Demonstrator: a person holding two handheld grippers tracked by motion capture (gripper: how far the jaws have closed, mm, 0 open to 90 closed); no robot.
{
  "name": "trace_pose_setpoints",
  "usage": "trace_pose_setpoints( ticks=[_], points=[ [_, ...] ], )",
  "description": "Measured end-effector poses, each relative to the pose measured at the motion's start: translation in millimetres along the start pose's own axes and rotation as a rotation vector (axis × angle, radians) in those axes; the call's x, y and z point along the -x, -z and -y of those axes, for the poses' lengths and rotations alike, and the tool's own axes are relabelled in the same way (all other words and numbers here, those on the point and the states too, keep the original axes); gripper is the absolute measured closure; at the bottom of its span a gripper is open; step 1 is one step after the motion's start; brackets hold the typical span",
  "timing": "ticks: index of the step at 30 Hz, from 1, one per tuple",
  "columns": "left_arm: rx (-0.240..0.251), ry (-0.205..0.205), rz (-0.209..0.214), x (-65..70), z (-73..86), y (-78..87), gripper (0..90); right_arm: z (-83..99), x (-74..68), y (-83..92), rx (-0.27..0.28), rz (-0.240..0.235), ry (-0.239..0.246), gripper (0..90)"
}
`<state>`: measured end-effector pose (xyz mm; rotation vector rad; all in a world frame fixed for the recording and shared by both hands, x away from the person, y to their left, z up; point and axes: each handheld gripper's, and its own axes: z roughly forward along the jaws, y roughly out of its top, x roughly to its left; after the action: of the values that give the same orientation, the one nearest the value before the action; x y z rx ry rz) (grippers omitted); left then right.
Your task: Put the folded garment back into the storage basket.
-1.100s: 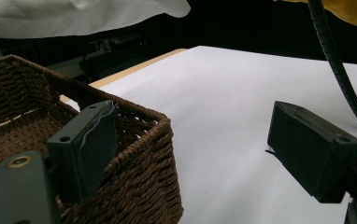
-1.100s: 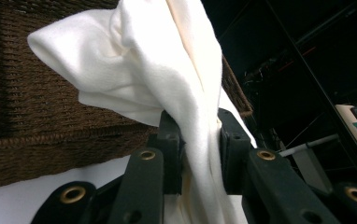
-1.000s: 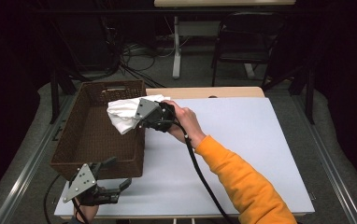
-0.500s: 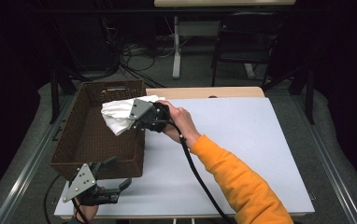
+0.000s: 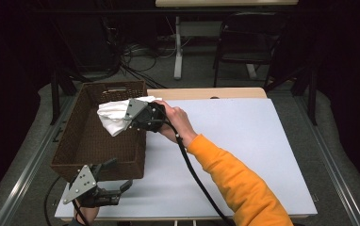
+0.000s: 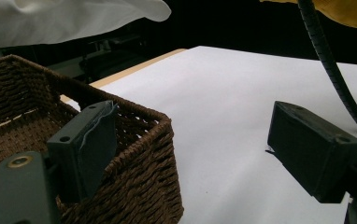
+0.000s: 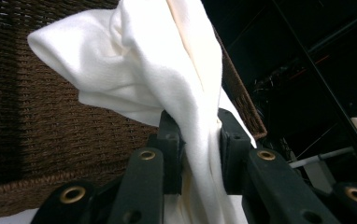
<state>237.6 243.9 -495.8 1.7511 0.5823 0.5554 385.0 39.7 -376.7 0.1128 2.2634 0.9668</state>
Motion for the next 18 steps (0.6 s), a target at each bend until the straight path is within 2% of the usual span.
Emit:
trace_pose_setpoints(
  ticks=[18],
  points=[
    [-0.001, 0.001, 0.003, 0.0, 0.1, -0.2, 15.8, -9.9, -7.3, -8.6, -0.006, -0.026, 0.021, 74.9]
  ],
)
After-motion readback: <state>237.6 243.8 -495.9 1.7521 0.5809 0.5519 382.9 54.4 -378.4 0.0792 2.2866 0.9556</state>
